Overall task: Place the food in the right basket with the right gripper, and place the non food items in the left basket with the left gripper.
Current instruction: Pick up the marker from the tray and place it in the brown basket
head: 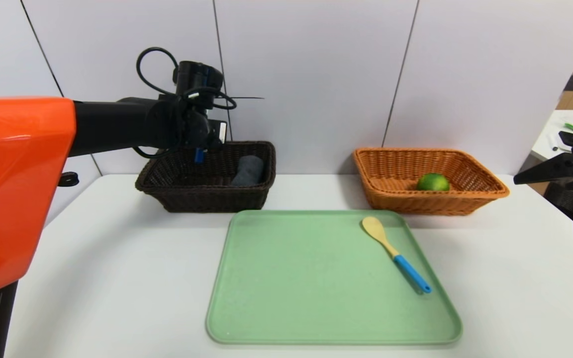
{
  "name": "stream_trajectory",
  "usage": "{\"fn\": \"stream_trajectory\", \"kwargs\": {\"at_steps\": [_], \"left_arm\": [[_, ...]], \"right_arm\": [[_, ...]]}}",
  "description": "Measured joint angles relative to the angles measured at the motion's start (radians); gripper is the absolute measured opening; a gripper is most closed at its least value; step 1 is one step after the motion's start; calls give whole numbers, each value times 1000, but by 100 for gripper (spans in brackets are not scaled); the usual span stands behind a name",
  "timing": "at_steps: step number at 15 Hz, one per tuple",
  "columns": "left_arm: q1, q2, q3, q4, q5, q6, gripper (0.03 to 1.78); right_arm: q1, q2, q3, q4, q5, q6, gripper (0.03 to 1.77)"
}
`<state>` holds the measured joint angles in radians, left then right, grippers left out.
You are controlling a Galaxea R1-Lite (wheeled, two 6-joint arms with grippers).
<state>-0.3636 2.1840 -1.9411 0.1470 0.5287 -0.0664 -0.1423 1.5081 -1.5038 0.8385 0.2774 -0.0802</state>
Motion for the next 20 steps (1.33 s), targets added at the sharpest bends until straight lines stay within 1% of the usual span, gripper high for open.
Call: {"fn": "stream_trajectory", "kwargs": {"at_steps": [1, 4, 6, 9, 12, 14, 15, 17, 19, 20], "left_arm": [[0, 1, 1, 0, 2, -2, 16], [-3, 3, 4, 2, 3, -2, 63], [-7, 3, 5, 11, 4, -2, 88], [-13, 0, 7, 20, 6, -12, 114], [-31, -34, 7, 59, 9, -23, 133], [-71, -84, 7, 140, 8, -63, 141], [-100, -116, 7, 206, 5, -101, 144], [-168, -183, 11, 344, -3, -201, 150], [-241, -260, 33, 477, -17, -316, 155], [-270, -295, 59, 523, -20, -359, 157]], "right_arm": [[0, 2, 0, -1, -1, 0, 170], [-5, 8, 3, -1, 0, 0, 170], [-6, 10, 3, -1, 0, 1, 170], [-7, 8, 5, 1, 1, 5, 170], [14, -7, -5, 3, 0, 7, 170], [67, -23, -14, 6, -6, 13, 170], [104, -32, -18, 7, -8, 19, 170], [185, -47, -27, 17, -22, 39, 170], [276, -51, -32, 37, -52, 63, 170], [310, -44, -32, 45, -58, 71, 170]]}}
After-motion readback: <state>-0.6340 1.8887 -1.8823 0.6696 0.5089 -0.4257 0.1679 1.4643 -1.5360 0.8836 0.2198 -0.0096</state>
